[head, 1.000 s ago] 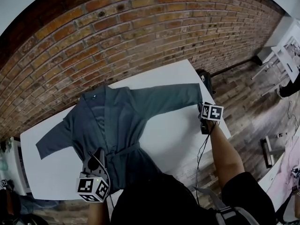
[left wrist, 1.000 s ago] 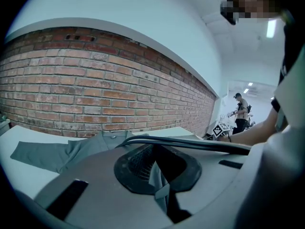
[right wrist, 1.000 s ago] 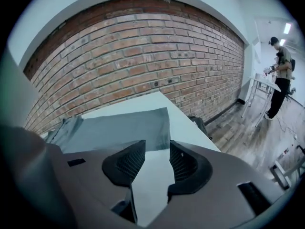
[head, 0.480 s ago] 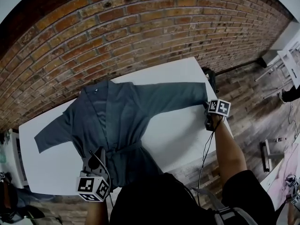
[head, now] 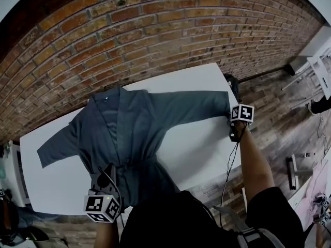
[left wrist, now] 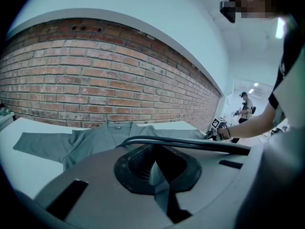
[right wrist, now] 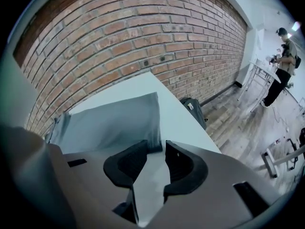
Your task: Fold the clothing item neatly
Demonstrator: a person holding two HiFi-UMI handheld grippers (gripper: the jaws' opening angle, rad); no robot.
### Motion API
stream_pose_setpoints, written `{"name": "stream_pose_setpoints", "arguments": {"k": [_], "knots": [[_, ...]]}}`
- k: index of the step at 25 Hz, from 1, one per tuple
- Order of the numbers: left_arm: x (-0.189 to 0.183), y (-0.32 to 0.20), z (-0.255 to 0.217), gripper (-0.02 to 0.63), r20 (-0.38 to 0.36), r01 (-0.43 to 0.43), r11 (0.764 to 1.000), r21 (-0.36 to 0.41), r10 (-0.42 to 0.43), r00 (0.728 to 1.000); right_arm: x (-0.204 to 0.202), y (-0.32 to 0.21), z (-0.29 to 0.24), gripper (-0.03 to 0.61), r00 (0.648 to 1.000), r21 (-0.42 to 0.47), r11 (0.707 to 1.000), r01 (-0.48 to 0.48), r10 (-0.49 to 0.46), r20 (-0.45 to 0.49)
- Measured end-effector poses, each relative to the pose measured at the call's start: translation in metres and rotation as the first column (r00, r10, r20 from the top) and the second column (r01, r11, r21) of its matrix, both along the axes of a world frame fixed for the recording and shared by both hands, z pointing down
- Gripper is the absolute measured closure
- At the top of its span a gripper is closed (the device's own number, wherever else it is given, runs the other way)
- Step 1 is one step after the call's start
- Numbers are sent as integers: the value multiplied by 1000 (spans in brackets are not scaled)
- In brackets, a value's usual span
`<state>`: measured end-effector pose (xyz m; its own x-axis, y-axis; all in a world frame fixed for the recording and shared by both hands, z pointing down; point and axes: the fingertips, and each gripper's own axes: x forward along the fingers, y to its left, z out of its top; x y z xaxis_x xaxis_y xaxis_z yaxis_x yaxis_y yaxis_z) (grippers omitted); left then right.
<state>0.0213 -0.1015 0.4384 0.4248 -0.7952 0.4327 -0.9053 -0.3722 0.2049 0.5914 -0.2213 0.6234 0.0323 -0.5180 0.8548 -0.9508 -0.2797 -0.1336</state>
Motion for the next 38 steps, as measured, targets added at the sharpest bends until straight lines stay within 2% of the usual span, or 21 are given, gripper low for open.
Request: {"name": "stream_pose_setpoints", "arguments": {"k": [6,8,13,16,20,26,30,33,38], "knots": [[-3,1,0,623,7,4,1000,0,-4,1000,2,1,3,469,999,-97,995,-32,35,39],[-5,1,-1,623,8,6,1000,-4,-6,1000,-2,-3,3,522,997,-132,990,-44,53,64],[-7,6,-1,623,15,11,1000,-2,-11,1000,-4,-12,4,538,992,-136,986,-91,101,72],[-10,9,-2,623,20,19,1000,3,-19,1000,-4,-14,3,545,987,-98,988,-120,129,93],[-18,13,-2,623,21,34,999,1,-34,999,-7,-19,-9,548,990,-9,993,-116,116,84],[-23,15,-2,623,9,44,999,4,-45,999,-21,-28,-49,551,999,132,991,15,-8,-53],[-21,18,0,623,1,30,1000,8,-30,1000,-33,-34,-71,552,997,198,978,57,-45,-66],[-21,22,0,623,-7,24,1000,5,-24,1000,-46,-39,-92,552,989,230,966,120,-95,-116],[-33,26,-5,623,-14,39,999,12,-39,999,-83,-53,-140,552,961,300,922,244,-189,-201]]}}
